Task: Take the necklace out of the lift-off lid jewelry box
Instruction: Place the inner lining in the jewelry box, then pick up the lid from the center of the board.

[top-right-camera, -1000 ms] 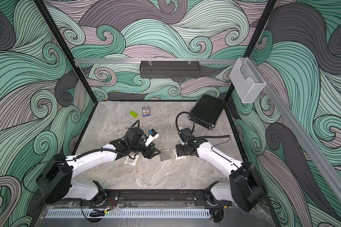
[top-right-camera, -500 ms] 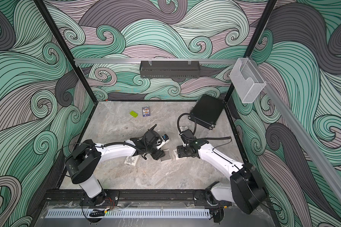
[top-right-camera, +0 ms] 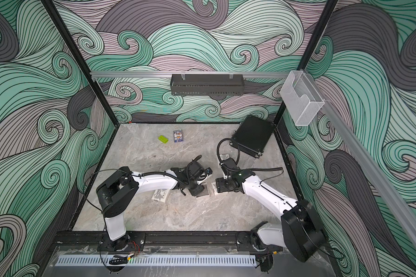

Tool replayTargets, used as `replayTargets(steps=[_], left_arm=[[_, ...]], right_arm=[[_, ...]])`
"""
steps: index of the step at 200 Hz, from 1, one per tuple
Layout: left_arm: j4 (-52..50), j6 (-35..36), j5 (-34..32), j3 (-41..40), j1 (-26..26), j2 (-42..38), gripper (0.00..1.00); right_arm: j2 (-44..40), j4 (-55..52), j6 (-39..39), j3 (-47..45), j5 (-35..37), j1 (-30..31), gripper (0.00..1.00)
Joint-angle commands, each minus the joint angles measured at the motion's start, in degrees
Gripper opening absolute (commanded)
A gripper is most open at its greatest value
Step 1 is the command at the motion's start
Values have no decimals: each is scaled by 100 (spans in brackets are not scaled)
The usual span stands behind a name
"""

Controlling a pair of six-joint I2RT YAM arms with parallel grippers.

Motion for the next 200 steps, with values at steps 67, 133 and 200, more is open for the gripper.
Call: replayTargets(steps=[67, 133, 200], left_arm=[[-169, -398, -215, -165, 1, -1171, 61], [-118, -925, -143, -842, 498, -2377, 63], [263, -1303, 311, -1877, 1153, -3282, 65]], right_arm=[[49, 48, -130, -34, -191, -25, 74], [794, 111, -341, 185, -463, -4, 85], [1292, 42, -394, 536, -256, 254, 86]])
